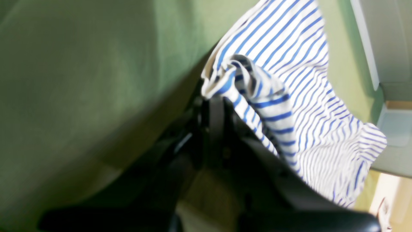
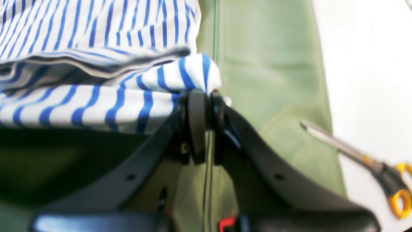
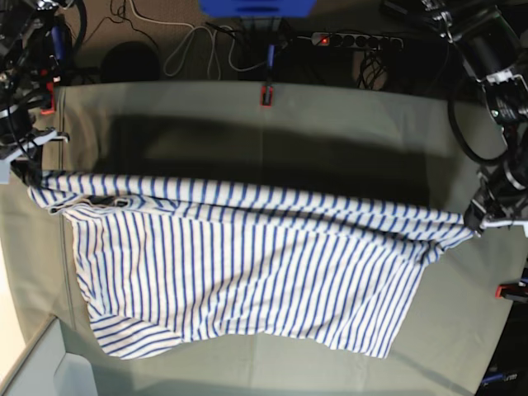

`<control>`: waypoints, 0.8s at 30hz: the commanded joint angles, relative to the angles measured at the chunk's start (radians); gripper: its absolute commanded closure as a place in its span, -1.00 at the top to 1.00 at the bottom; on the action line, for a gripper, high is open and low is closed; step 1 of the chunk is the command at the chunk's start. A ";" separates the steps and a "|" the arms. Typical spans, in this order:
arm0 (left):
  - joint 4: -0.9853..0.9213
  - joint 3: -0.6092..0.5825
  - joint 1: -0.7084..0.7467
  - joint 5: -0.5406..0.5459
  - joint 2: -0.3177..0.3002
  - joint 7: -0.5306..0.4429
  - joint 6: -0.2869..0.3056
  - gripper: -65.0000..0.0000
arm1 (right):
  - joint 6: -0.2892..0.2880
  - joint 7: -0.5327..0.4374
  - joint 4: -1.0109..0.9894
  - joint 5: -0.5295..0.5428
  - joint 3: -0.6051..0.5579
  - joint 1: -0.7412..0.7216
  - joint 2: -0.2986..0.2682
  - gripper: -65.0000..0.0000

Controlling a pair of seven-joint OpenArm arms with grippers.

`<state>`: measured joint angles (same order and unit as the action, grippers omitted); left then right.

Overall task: Layout the t-shirt on the table in an organized manner, then fold the t-shirt properly
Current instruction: 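Lift and stretch the shirt edge taut, then lay it flat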

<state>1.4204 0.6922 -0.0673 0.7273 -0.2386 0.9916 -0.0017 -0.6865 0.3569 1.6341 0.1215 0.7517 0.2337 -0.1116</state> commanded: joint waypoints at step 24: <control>0.015 0.010 0.122 0.008 -0.025 -0.027 0.006 -1.00 | -0.012 0.061 -0.018 0.017 0.016 0.092 0.013 -1.00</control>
<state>1.4162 0.6941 0.0605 0.7300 -0.2413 0.9798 0.0044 -0.6872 0.4423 1.6039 0.1345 0.7589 0.3214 -0.0822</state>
